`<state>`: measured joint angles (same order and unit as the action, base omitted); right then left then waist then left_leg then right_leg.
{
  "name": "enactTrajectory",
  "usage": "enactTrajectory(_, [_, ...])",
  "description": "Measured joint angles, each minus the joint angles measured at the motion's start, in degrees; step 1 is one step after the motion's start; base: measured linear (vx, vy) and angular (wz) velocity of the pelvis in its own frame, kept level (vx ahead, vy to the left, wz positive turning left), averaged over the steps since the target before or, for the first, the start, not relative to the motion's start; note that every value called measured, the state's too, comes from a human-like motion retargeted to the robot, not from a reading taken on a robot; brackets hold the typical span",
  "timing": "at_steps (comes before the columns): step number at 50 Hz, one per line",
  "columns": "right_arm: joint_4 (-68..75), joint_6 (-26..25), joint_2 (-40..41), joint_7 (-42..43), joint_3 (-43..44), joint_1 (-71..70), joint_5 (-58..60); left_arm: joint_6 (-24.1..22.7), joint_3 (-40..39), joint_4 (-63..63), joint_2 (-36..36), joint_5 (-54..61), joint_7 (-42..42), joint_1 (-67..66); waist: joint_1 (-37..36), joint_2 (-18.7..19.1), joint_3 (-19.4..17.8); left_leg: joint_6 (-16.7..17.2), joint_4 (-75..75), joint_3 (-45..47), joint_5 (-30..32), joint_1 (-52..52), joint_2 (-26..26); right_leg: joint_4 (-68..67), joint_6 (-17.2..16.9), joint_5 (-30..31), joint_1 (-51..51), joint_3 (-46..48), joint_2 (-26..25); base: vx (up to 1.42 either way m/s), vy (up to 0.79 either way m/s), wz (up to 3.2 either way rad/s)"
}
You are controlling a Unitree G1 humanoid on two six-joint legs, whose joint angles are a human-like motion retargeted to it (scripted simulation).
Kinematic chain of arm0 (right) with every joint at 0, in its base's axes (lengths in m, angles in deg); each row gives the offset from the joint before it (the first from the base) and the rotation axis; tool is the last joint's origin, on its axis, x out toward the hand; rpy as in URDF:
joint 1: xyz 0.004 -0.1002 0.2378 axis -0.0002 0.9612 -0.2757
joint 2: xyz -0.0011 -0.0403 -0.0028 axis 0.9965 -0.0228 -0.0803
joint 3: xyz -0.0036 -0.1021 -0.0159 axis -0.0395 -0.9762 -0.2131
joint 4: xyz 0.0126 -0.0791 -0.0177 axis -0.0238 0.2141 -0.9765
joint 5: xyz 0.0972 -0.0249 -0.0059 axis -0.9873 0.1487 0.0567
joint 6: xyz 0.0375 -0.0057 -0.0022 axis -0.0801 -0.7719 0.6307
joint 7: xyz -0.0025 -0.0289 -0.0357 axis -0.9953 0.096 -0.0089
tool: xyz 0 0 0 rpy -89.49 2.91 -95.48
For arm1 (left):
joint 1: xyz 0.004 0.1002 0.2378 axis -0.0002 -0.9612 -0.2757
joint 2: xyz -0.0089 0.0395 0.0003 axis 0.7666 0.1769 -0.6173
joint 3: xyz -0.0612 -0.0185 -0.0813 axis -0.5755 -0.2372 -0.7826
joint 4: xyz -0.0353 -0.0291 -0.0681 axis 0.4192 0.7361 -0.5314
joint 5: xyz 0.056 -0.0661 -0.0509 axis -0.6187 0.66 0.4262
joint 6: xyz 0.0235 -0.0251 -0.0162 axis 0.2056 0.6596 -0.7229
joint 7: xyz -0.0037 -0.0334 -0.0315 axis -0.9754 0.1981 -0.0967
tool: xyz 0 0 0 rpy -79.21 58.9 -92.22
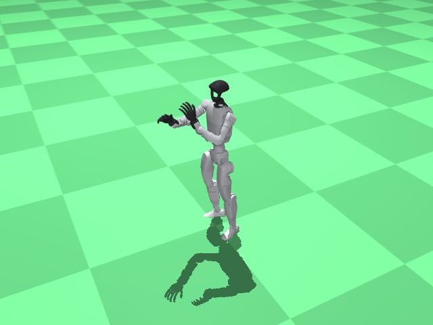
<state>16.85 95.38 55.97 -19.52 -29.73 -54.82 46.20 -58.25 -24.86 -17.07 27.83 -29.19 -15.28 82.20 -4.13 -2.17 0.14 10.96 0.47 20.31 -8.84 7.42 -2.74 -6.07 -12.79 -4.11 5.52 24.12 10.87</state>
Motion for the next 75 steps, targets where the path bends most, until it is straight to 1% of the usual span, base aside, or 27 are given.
enactTrajectory(3, [-0.5, -0.8, 0.2, -0.4, -0.3, -0.2, -1.5, 1.4, 5.3, 13.0, 0.1, 9.6, 8.9, -6.8, 0.2, -0.1, -0.4, -0.4, 0.0, 0.3, 0.0, 0.2, 0.2, 0.0, 0.0, -0.1, 0.0, -0.3, 0.2, 0.0, 0.0, 0.0])
enactTrajectory(5, [-1.4, -0.4, -0.1, 0.2, -0.6, 0.2, -1.8, 0.9, 6.3, 14.6, -0.2, 12.1, 8.4, -9.6, 0.4, -0.2, -0.5, -0.5, 0.0, 0.5, -0.1, 0.3, 0.2, 0.0, 0.1, -0.1, 0.0, -0.5, 0.2, 0.0, 0.0, 0.0])
enactTrajectory(8, [-2.1, 0.0, -0.7, -0.3, -1.1, 1.4, -1.2, -0.9, 3.1, 5.8, -0.7, 9.3, 5.7, -8.2, 0.3, -0.2, -0.3, -0.3, 0.0, 0.6, -0.1, 0.2, 0.1, 0.1, 0.1, 0.0, -0.1, -0.6, 0.1, 0.0, 0.0, 0.0])
enactTrajectory(11, [-0.8, -0.7, -0.6, -2.4, -1.4, 2.2, -0.2, -1.2, -1.0, -4.2, -1.0, 4.0, 4.9, -0.3, 0.2, -0.3, 0.3, 0.1, -0.1, 0.7, -0.2, 0.1, 0.0, 0.2, 0.1, 0.1, -0.2, -0.7, 0.0, 0.0, 0.0, 0.0])
enactTrajectory(15, [1.1, -1.2, 0.4, -3.9, -1.9, 1.8, 1.6, -0.1, -4.3, -14.0, -1.9, -4.1, -1.2, 11.0, 0.4, 0.0, 0.8, 0.3, -0.1, 0.9, -0.3, 0.0, -0.1, 0.3, 0.1, 0.3, -0.3, -0.9, -0.2, 0.0, 0.0, 0.0])
enactTrajectory(18, [0.8, -0.3, 0.9, -2.0, -2.3, 1.0, 1.8, -0.7, -4.2, -16.9, -2.0, -6.0, -7.0, 12.4, 0.7, 0.5, 0.5, 0.3, -0.1, 1.2, -0.3, 0.2, -0.2, 0.4, 0.0, 0.4, -0.3, -1.2, -0.3, 0.0, 0.0, 0.0])
enactTrajectory(20, [0.3, 0.3, 1.0, -0.6, -2.5, 0.4, 1.2, -2.2, -2.9, -15.7, -1.6, -3.5, -8.6, 9.0, 0.8, 0.7, 0.1, 0.1, -0.1, 1.5, -0.3, 0.4, -0.1, 0.4, -0.1, 0.5, -0.3, -1.5, -0.3, 0.0, 0.0, 0.0])
enactTrajectory(23, [-0.5, -1.2, 1.0, 0.2, -2.8, -1.0, -1.2, -2.1, 1.8, -7.3, -0.6, 12.8, -0.5, -0.3, 0.8, 0.9, -0.7, -0.4, 0.0, 1.8, -0.3, 0.9, 0.0, 0.2, -0.2, 0.4, -0.1, -1.8, -0.1, 0.0, 0.0, 0.0])
enactTrajectory(25, [-1.0, -3.2, 0.9, -0.1, -2.9, -1.5, -3.4, 1.7, 5.7, 1.4, 0.0, 25.8, 8.7, -5.7, 0.9, 0.9, -1.1, -0.8, 0.1, 1.8, -0.3, 1.1, 0.2, 0.1, -0.2, 0.3, 0.0, -1.8, 0.0, 0.0, 0.0, 0.0])
enactTrajectory(27, [-1.7, -4.2, 0.8, -1.0, -3.0, -1.7, -4.5, 5.0, 8.5, 7.5, 0.6, 31.9, 15.5, -8.6, 1.1, 0.9, -1.3, -1.0, 0.0, 1.8, -0.3, 1.2, 0.3, 0.0, -0.3, 0.2, 0.1, -1.8, 0.2, 0.0, 0.0, 0.0])
enactTrajectory(28, [-2.0, -4.0, 0.7, -1.2, -3.1, -1.6, -4.7, 5.0, 9.2, 8.1, 0.8, 32.6, 16.5, -9.7, 1.3, 0.9, -1.3, -1.0, 0.0, 1.8, -0.4, 1.2, 0.3, 0.0, -0.2, 0.2, 0.1, -1.8, 0.2, 0.0, 0.0, 0.0])
enactTrajectory(31, [-2.7, -3.1, 0.3, -2.3, -2.7, -0.5, -4.0, 1.8, 7.0, 2.0, 0.0, 29.9, 15.9, -9.5, 1.5, 0.7, -0.9, -0.9, -0.1, 1.7, -0.5, 1.2, 0.3, -0.2, -0.2, 0.1, 0.1, -1.7, 0.3, 0.0, 0.0, 0.0])
enactTrajectory(35, [-2.2, -3.0, 0.0, -5.0, -1.9, 1.3, -1.4, -0.4, -1.1, -8.8, -1.9, 17.9, 12.6, 0.0, 1.3, 0.3, 0.1, -0.3, -0.3, 1.4, -0.6, 1.1, 0.2, -0.5, -0.1, 0.0, 0.2, -1.5, 0.2, 0.0, 0.0, 0.0])
enactTrajectory(40, [-0.7, -1.8, 0.5, -5.3, -2.0, 1.0, 2.6, -1.4, -6.1, -16.4, -4.1, 1.5, 0.3, 12.7, 1.3, 0.2, 1.0, 0.2, -0.4, 1.5, -0.8, 1.1, 0.0, -0.5, 0.0, -0.1, 0.1, -1.6, 0.1, 0.0, 0.0, 0.0])
enactTrajectory(44, [-0.7, 0.6, 0.8, -1.6, -2.1, 0.2, 3.8, -2.5, -5.3, -16.2, -1.0, -6.7, -9.1, 10.6, 1.2, 0.5, 0.9, 0.1, -0.3, 1.9, -0.8, 1.3, 0.0, -0.5, -0.2, 0.0, 0.0, -2.1, 0.0, 0.0, 0.0, 0.0])
enactTrajectory(45, [-0.8, 0.9, 0.9, -1.0, -2.2, -0.1, 3.4, -2.7, -4.7, -15.0, 0.6, -6.3, -9.3, 8.3, 1.2, 0.6, 0.8, 0.0, -0.3, 2.0, -0.8, 1.4, 0.0, -0.5, -0.3, 0.0, 0.0, -2.2, 0.0, 0.0, 0.0, 0.0])
enactTrajectory(46, [-0.9, 0.6, 0.9, -1.1, -2.4, -0.6, 2.4, -3.4, -3.3, -12.4, 1.8, -1.5, -6.1, 5.1, 1.2, 0.6, 0.6, -0.2, -0.2, 2.2, -0.8, 1.5, 0.0, -0.6, -0.3, 0.0, 0.0, -2.3, 0.1, 0.0, 0.0, 0.0])
enactTrajectory(48, [-1.3, -0.7, 0.9, -1.5, -2.7, -1.4, 0.0, -3.5, 0.6, -4.9, 3.3, 13.1, 3.5, -1.6, 1.3, 0.5, 0.1, -0.6, -0.1, 2.4, -0.7, 1.7, 0.2, -0.6, -0.4, 0.0, 0.0, -2.5, 0.2, 0.0, 0.0, 0.0])
enactTrajectory(50, [-1.9, -2.4, 0.6, -2.1, -2.9, -1.9, -2.4, 0.0, 5.0, 4.9, 3.6, 28.1, 13.1, -7.3, 1.3, 0.4, -0.3, -1.0, 0.0, 2.5, -0.7, 1.9, 0.3, -0.6, -0.5, 0.0, 0.1, -2.6, 0.3, 0.0, 0.0, 0.0])
enactTrajectory(52, [-2.9, -2.6, -0.1, -1.7, -2.9, -1.8, -3.3, 1.7, 7.2, 10.9, 3.7, 32.9, 15.1, -10.2, 1.3, 0.3, -0.6, -1.2, 0.0, 2.6, -0.6, 2.0, 0.4, -0.6, -0.6, 0.0, 0.0, -2.7, 0.3, 0.0, 0.0, 0.0])
enactTrajectory(56, [-3.5, -1.5, -1.5, -1.0, -2.8, -0.3, -2.5, -1.9, 3.1, 3.3, 2.3, 27.2, 9.4, -9.9, 0.9, -0.3, -0.3, -0.9, 0.0, 2.7, -0.6, 1.8, 0.3, -0.4, -0.4, 0.1, -0.1, -2.8, 0.2, 0.0, 0.0, 0.0])
enactTrajectory(59, [-2.0, -1.9, -1.6, -3.5, -2.3, 1.0, -1.5, -2.4, -2.8, -5.5, 0.9, 18.7, 8.2, -1.6, 0.6, -0.7, 0.4, -0.4, 0.0, 2.6, -0.7, 1.5, 0.1, -0.2, -0.4, 0.2, -0.1, -2.6, 0.0, 0.0, 0.0, 0.0])
enactTrajectory(62, [-0.2, -2.0, -0.8, -5.2, -1.8, 1.4, -0.8, -2.2, -6.1, -11.5, -0.8, 10.2, 3.2, 8.5, 0.6, -0.8, 0.8, -0.1, 0.0, 2.5, -0.7, 1.3, 0.0, 0.0, -0.3, 0.4, -0.2, -2.5, -0.2, 0.0, 0.0, 0.0])
enactTrajectory(66, [0.8, -1.9, 0.7, -4.4, -2.2, 0.7, -1.8, -1.9, -5.5, -15.4, -4.6, 5.8, -3.7, 15.6, 0.7, -0.7, 0.7, -0.1, 0.0, 2.6, -0.7, 1.3, -0.1, 0.1, -0.1, 0.6, -0.2, -2.8, -0.4, 0.0, 0.0, 0.0])
enactTrajectory(69, [0.6, -0.3, 1.1, -2.6, -1.9, 0.0, -0.1, -3.8, -4.8, -15.4, -4.6, 2.9, -6.3, 10.9, 0.7, -0.3, -0.1, -0.2, 0.0, 2.9, -0.8, 1.6, -0.1, -0.1, -0.5, 0.6, -0.3, -3.1, -0.3, 0.0, 0.0, 0.0])
enactTrajectory(71, [0.4, 0.2, 1.1, -1.4, -2.3, -0.7, 0.1, -4.8, -2.0, -12.0, -3.0, 6.2, -4.3, 4.3, 0.8, -0.1, -0.5, -0.4, 0.1, 3.1, -0.8, 1.9, 0.0, -0.3, -0.6, 0.5, -0.3, -3.3, -0.2, 0.0, 0.0, 0.0])
enactTrajectory(75, [-0.2, -0.3, 0.5, -1.2, -3.7, -1.7, -1.5, -2.9, 6.5, 5.6, -0.2, 21.2, 10.8, -5.7, 0.9, -0.3, -1.0, -0.9, 0.1, 3.2, -0.9, 2.1, 0.2, -0.6, -0.8, 0.2, -0.2, -3.3, 0.0, 0.0, 0.0, 0.0])
